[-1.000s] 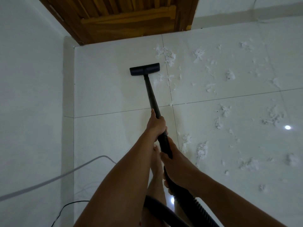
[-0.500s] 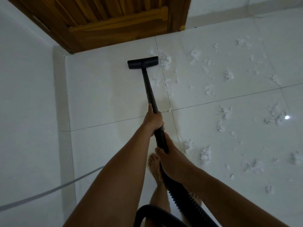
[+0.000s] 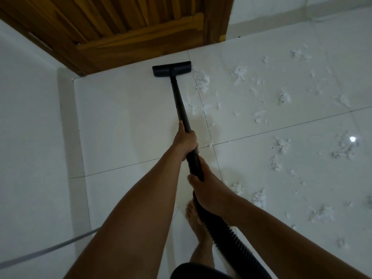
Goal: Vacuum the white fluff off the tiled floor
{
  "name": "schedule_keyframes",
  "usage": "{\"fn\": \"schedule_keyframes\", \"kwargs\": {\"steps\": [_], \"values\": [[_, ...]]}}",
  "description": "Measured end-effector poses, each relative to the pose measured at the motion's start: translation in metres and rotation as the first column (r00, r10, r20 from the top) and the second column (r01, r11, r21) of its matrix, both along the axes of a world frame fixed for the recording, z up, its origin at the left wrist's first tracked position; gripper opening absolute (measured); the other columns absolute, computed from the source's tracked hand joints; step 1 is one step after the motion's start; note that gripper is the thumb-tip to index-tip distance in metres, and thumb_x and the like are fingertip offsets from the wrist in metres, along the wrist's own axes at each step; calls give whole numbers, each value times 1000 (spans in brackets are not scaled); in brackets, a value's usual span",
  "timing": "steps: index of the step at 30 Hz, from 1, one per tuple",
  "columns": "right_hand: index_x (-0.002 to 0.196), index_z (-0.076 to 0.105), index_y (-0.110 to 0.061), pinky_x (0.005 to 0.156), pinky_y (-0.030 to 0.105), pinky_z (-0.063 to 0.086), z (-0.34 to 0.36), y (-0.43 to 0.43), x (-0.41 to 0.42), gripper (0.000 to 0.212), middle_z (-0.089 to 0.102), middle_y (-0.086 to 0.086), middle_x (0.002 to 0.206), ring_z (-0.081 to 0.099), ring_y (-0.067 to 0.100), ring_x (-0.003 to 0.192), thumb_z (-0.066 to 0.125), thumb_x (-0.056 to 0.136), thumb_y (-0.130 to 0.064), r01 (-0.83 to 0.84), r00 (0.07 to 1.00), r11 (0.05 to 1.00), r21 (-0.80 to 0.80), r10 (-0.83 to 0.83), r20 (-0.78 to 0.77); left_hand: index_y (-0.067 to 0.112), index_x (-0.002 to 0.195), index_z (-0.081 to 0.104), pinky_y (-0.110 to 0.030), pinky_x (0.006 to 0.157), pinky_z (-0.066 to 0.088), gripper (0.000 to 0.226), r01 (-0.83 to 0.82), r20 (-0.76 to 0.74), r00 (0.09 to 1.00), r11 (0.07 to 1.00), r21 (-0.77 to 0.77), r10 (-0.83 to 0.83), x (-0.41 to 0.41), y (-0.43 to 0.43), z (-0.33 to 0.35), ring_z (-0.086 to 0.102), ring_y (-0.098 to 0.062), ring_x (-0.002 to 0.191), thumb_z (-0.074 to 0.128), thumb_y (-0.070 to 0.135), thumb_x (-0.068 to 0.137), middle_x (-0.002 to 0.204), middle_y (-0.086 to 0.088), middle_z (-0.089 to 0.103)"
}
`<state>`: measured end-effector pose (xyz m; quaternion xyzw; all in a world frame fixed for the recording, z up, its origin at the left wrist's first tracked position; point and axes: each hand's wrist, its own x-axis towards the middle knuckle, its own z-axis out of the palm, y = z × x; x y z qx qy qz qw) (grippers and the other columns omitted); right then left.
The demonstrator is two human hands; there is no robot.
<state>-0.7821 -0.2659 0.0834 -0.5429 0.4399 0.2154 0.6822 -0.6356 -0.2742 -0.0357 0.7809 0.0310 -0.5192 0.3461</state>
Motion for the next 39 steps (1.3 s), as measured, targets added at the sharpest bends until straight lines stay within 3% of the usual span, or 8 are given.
{"fn": "schedule_keyframes", "kwargs": {"steps": [7, 15, 19, 24, 39], "values": [[157, 7, -52, 45, 27, 52, -4, -11, 23, 62, 59, 10, 73, 59, 14, 50, 36, 110, -26, -19, 1000, 1000, 25, 19, -15, 43, 158, -1, -31, 61, 55, 70, -21, 8, 1000, 1000, 6, 21, 22, -10, 0, 57, -18, 60, 36, 19, 103, 78, -11, 59], [160, 7, -47, 36, 17, 43, 25, 3, 2, 63, 58, 10, 75, 53, 2, 33, 38, 110, -24, -80, 997, 997, 13, 80, 3, 40, 158, -3, -24, 46, 51, 70, -50, -12, 999, 998, 23, 51, -1, 15, 31, 59, -17, 61, 33, 17, 103, 92, -14, 61], [160, 6, -48, 35, 16, 41, 43, 20, -16, 63, 58, 10, 75, 51, 1, 31, 36, 110, -23, -120, 993, 993, -2, 120, 6, 41, 158, -3, -32, 60, 56, 71, -76, -39, 996, 997, 30, 78, -21, 37, 39, 58, -19, 61, 34, 16, 102, 84, -14, 60], [158, 5, -51, 36, 18, 43, 53, 41, -37, 62, 62, 11, 78, 51, 2, 31, 35, 110, -25, -110, 994, 994, -22, 109, -19, 39, 158, -4, -27, 53, 51, 69, -44, -46, 998, 999, 29, 46, -44, 54, 50, 58, -16, 56, 34, 18, 104, 74, -11, 60], [155, 8, -56, 44, 26, 51, 23, 17, -12, 63, 60, 14, 77, 57, 12, 40, 38, 109, -25, 2, 999, 1000, 15, -1, -36, 43, 158, -1, -39, 75, 58, 73, -43, -69, 997, 999, -23, 41, -16, 18, 19, 56, -18, 55, 37, 16, 101, 66, -10, 56]]}}
